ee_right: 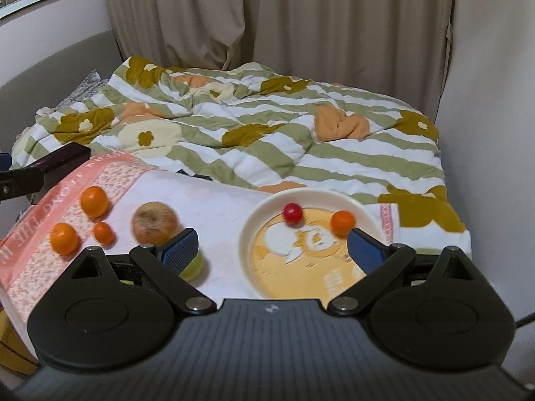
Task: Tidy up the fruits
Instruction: 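Move both tools back toward the large orange and green apple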
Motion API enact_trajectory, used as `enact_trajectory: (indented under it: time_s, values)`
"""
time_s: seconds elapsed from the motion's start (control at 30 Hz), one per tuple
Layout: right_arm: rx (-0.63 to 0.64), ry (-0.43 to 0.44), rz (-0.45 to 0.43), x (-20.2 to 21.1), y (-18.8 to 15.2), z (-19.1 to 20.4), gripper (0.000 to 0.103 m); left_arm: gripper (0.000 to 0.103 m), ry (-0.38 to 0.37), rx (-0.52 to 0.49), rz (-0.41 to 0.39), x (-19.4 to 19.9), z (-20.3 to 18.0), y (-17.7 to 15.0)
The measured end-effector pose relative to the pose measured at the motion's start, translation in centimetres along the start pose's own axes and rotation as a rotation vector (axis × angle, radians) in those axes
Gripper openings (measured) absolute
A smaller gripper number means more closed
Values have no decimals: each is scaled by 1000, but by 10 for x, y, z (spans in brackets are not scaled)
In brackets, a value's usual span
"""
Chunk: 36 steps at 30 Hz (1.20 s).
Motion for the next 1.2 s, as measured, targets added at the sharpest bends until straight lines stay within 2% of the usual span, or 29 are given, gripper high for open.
enact_trajectory:
  time_s: [0.13,0.3,0.63,0.9,1.2]
  values:
    - [-17,-3,-6,13,-10,31,103,100,18,15,0,8,41,-12]
    - [-61,-31,-6,19,-20,69,103,100,-4,23,16,7,85,-24]
    - [-199,-96,17,-2,-45,128,103,100,-69,-55,67,-22,138,-51]
    - [-275,-177,47,-40,-67,151,103,100,-158,-143,135,-69,149,-78]
    - [-326,-173,89,-87,-75,168,103,98,-214,-189,205,-116,141,-102]
Point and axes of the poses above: each gripper's, at about its wrist camera, not at the fingertips, and x roughly against the way its jaws point, z to its left, y to its top, the point moved 10 cm from there along -x, roughly the way its jaws point, and after that the axes turned 9 degrees about z, right-handed, at the moved point
